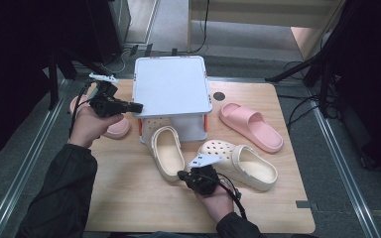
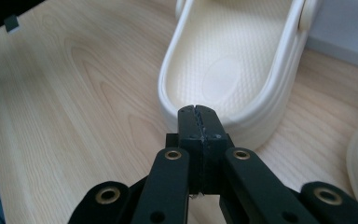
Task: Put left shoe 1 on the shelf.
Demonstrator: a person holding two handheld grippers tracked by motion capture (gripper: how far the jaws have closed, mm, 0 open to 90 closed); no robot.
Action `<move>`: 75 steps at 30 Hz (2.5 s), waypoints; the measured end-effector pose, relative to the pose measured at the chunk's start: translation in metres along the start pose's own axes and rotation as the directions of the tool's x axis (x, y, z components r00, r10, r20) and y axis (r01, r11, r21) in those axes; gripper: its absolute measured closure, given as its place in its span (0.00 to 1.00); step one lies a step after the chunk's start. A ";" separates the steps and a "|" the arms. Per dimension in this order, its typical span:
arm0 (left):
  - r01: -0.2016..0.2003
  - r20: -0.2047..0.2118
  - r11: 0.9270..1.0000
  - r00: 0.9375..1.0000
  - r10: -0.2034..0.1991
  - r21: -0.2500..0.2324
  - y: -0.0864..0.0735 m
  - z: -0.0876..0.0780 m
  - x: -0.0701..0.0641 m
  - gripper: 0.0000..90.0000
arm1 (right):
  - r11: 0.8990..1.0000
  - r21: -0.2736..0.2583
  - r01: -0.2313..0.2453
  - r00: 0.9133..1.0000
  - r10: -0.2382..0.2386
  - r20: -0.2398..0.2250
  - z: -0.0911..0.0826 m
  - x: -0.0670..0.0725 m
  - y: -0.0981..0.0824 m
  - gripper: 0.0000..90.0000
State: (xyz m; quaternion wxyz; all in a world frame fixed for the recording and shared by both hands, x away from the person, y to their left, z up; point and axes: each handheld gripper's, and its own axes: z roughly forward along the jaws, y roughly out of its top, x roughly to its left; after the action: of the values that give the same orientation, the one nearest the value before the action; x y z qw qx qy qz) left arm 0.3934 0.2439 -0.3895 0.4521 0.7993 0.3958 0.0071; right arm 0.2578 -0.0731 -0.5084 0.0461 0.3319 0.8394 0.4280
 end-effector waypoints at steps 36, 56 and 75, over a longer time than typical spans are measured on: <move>-0.012 0.002 1.000 1.000 0.012 -0.007 -0.001 -0.001 0.002 0.99 | 1.000 0.000 0.015 1.000 -0.015 0.016 0.058 -0.001 0.051 1.00; -0.015 0.010 1.000 1.000 0.015 -0.015 -0.002 0.000 0.000 0.99 | 0.999 -0.023 -0.046 0.998 0.047 0.037 0.096 -0.035 0.089 1.00; -0.034 0.083 0.999 0.996 0.035 -0.019 -0.005 -0.013 -0.040 0.54 | 0.998 -0.052 0.044 0.993 -0.050 -0.108 0.014 -0.022 0.072 0.61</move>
State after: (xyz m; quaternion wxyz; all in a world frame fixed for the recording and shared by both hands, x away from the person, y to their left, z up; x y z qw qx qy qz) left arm 0.3580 0.2294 -0.3713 0.4752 0.8016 0.3626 -0.0149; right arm 0.3174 -0.0466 -0.4676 0.0182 0.2868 0.8374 0.4649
